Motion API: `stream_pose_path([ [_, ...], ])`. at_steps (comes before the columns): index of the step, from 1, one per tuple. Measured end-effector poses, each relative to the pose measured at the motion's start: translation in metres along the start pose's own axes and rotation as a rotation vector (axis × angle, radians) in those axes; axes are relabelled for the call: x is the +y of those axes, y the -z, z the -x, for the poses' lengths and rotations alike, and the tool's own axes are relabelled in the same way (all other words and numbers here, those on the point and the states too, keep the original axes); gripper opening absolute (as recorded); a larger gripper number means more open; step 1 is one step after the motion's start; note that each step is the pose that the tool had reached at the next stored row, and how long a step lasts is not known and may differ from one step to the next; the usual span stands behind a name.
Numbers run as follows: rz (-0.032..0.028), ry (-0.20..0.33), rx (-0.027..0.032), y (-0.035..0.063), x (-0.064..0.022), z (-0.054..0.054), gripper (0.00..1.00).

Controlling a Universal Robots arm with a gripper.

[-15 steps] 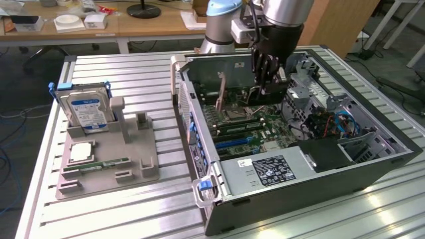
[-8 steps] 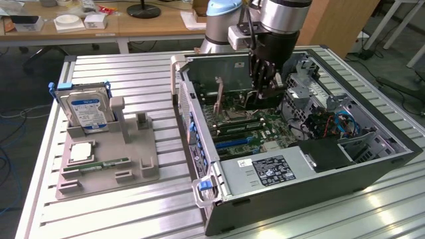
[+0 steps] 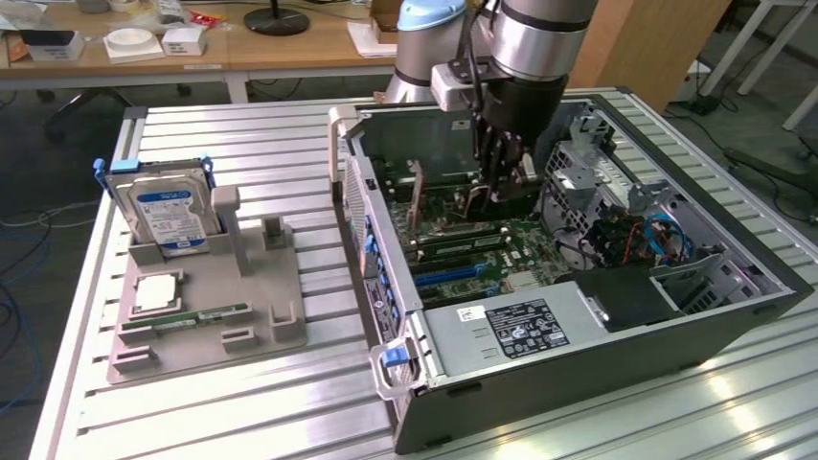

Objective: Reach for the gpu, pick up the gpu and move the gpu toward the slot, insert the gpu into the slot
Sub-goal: 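Insert the gpu into the slot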

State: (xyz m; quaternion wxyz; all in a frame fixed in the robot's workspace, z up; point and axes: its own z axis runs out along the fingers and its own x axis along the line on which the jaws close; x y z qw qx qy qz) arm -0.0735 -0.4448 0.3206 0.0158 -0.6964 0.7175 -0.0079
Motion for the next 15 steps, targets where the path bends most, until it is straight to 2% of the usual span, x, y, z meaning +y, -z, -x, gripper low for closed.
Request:
stream_pose_path([
  [5, -0.0001, 0.0, -0.0003, -0.0059, 0.0009, -0.008, 0.27],
  [15, 0.0005, 0.022, -0.0008, -0.0216, 0.0051, -0.009, 0.27],
])
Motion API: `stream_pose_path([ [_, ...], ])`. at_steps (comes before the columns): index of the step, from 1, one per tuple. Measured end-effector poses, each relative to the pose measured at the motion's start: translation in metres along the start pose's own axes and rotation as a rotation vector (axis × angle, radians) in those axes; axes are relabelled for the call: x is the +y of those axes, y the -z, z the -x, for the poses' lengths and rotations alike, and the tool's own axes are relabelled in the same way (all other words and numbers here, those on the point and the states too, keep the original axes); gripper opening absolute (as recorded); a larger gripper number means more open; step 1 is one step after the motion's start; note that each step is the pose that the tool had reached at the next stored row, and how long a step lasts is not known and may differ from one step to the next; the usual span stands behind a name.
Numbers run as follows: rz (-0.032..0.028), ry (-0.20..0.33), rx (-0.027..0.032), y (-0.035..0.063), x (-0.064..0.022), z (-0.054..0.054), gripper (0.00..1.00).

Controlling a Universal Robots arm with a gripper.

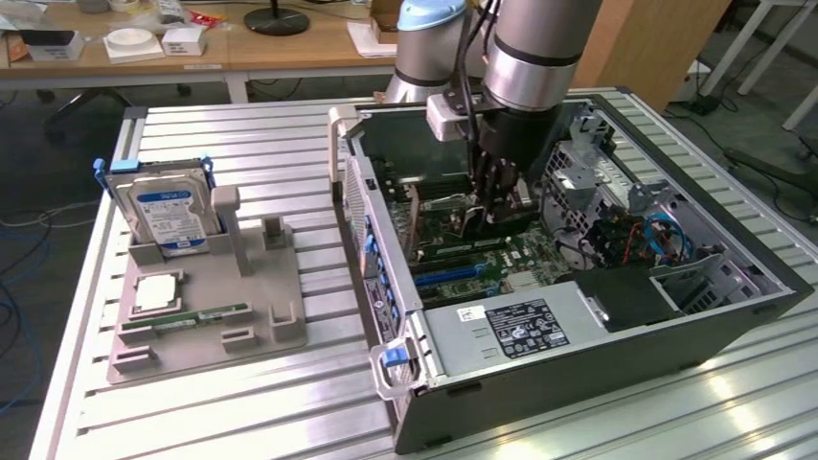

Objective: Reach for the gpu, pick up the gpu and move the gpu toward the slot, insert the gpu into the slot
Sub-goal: 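Insert the gpu into the slot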

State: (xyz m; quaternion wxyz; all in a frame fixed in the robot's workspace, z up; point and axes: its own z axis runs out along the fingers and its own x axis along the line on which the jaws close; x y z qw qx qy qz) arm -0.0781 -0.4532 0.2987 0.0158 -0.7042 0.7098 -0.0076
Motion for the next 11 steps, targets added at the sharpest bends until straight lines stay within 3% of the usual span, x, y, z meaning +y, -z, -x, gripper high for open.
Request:
stream_pose_path([
  [7, -0.0001, 0.0, -0.0002, -0.0058, 0.0013, -0.003, 0.27],
  [11, 0.0, -0.001, 0.0003, -0.0124, 0.0075, -0.003, 0.27],
])
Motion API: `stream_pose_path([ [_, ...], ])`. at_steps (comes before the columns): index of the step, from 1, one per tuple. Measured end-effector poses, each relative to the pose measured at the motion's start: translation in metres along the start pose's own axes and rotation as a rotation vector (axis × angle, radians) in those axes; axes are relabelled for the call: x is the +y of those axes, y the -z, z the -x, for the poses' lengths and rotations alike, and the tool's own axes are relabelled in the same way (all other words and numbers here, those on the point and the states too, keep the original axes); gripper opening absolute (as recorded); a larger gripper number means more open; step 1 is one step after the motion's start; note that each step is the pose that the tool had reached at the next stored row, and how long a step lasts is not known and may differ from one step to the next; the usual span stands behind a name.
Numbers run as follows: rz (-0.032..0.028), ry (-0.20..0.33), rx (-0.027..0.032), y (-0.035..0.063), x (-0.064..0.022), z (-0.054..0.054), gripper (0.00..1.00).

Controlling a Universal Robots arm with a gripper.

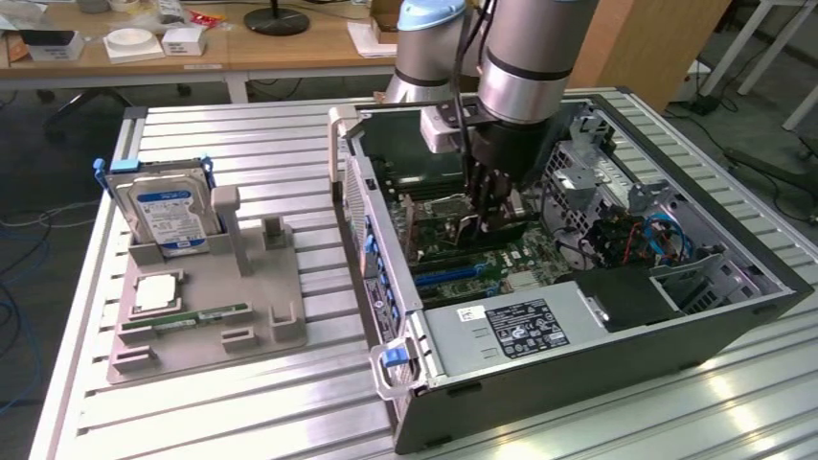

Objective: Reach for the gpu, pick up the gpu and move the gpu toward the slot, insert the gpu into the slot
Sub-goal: 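Insert the gpu into the slot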

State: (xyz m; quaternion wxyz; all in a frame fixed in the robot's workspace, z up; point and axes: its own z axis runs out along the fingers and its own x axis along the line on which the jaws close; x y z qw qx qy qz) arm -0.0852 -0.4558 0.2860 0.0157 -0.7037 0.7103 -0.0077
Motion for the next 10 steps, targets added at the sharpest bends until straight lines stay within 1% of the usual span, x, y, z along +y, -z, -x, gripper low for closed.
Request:
stream_pose_path([
  [10, -0.0002, -0.008, 0.0004, -0.0114, 0.0024, 0.0, 0.27],
])
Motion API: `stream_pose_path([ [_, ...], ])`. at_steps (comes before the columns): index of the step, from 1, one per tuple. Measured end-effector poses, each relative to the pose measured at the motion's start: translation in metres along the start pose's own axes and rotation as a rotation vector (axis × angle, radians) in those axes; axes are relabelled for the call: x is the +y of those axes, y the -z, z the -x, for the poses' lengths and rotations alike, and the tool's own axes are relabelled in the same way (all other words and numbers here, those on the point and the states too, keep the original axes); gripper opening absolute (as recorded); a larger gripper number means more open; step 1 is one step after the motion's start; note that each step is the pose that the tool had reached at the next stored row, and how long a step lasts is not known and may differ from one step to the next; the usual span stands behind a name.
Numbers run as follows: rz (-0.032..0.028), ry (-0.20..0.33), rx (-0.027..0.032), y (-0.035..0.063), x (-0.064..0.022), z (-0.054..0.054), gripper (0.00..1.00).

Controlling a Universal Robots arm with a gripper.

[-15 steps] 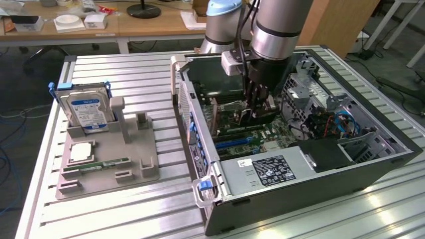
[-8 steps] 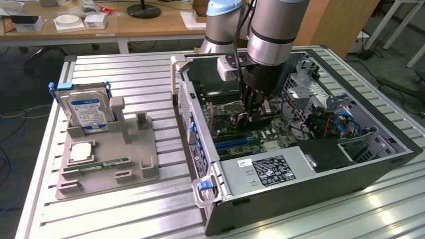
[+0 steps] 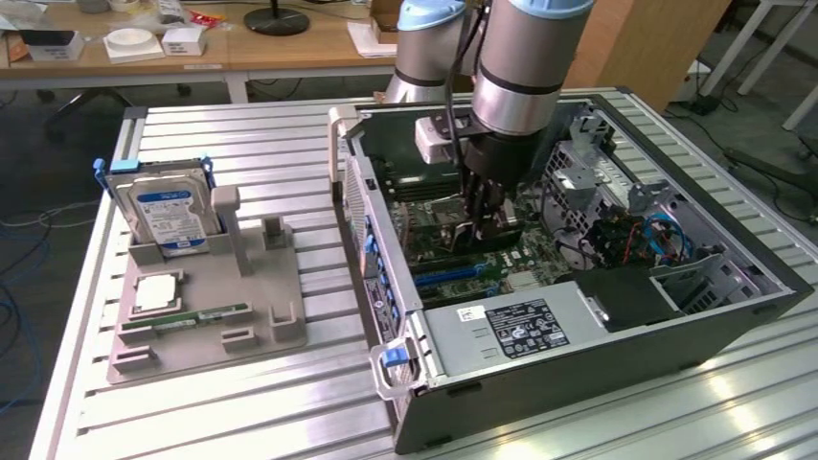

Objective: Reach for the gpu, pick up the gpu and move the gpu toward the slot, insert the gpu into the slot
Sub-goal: 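Insert the gpu into the slot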

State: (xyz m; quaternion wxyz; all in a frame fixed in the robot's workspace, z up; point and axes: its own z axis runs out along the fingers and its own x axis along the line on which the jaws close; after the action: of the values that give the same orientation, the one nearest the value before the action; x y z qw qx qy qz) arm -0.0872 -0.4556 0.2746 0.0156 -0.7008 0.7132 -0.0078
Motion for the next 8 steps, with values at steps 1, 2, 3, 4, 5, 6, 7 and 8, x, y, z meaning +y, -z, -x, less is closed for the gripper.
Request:
stream_pose_path([
  [1, 0.0, 0.0, 0.0001, -0.0011, 0.0004, 0.0, 0.27],
  [2, 0.0001, 0.0, 0.0, -0.0025, 0.001, 0.0, 0.27],
  [3, 0.0002, 0.0, 0.0, -0.0037, 0.0018, -0.0001, 0.27],
  [4, 0.0003, 0.0, 0.0, -0.0049, 0.0028, -0.0001, 0.27],
  [5, 0.0003, 0.0, 0.0, -0.0061, 0.004, -0.0001, 0.27],
  [6, 0.0003, 0.0, 0.0, -0.0074, 0.005, -0.0002, 0.27],
  [7, 0.0004, 0.0, 0.0001, -0.0085, 0.0058, -0.0002, 0.27],
  [8, 0.0003, 0.0, 0.0, -0.0099, 0.0064, -0.0002, 0.27],
])
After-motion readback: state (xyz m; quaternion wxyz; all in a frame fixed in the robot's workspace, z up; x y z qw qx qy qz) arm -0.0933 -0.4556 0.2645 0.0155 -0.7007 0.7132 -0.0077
